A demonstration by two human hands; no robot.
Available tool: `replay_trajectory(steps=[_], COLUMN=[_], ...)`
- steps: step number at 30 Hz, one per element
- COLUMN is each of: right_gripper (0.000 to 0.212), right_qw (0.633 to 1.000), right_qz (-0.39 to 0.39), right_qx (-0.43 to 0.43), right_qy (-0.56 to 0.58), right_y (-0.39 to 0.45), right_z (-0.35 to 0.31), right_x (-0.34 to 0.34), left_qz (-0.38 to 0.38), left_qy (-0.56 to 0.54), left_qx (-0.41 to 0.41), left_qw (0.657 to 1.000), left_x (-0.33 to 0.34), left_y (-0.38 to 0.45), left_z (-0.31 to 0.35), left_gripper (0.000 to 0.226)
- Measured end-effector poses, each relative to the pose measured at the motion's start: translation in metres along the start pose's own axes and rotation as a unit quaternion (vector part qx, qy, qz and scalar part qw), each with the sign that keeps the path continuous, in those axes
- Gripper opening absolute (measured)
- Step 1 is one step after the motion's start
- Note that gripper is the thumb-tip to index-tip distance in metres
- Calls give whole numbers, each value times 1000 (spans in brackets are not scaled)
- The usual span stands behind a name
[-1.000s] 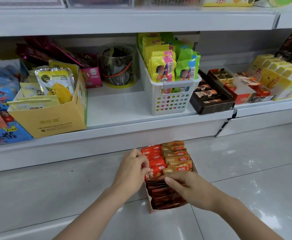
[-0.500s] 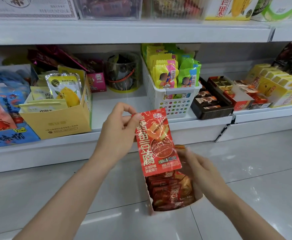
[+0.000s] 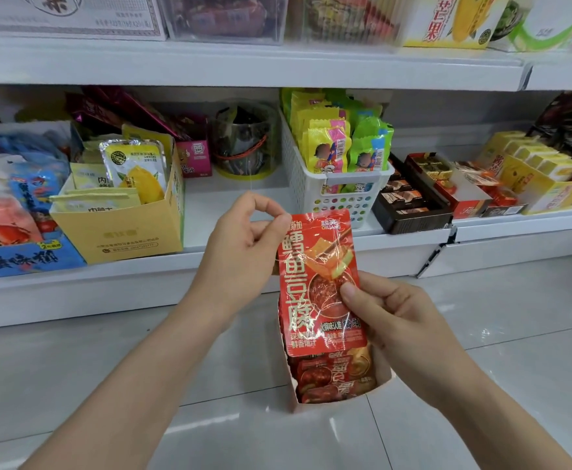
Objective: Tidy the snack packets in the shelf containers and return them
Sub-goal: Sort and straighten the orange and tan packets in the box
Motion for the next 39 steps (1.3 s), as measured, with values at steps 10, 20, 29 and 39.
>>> replay_trajectory(steps=[10,20,29,39], right_gripper=[26,33,23,18], right_qw=[902,982,995,976], right_qz=[147,152,96,125], right_qx=[-179,-57,-6,-103], right_qy=[-363,-98,-10,-143], right_y=[-7,3,5,4], right_z=[-17,-21,-16,-20], right_x=[17,-1,5,18], left_qz=[-119,-56,-56,-145], left_qy=[-211,-226,-231,-218], left_qx=[-167,-203,-201,-136], left_qw=[956,951,950,956], left_x=[44,11,16,32], left_y=[-51,-32,-31,-39], left_z=[-37,-31,-30,-23], left_gripper=[54,34,30,52])
Point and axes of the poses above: each hand's wrist, its own y-axis towards the middle knuckle, its own x-axis out of the palm, z = x × y, the point moved 4 cm from there along y, towards the middle knuckle, and after that the axes turned 2 degrees about -x, right-handed, at the moved point
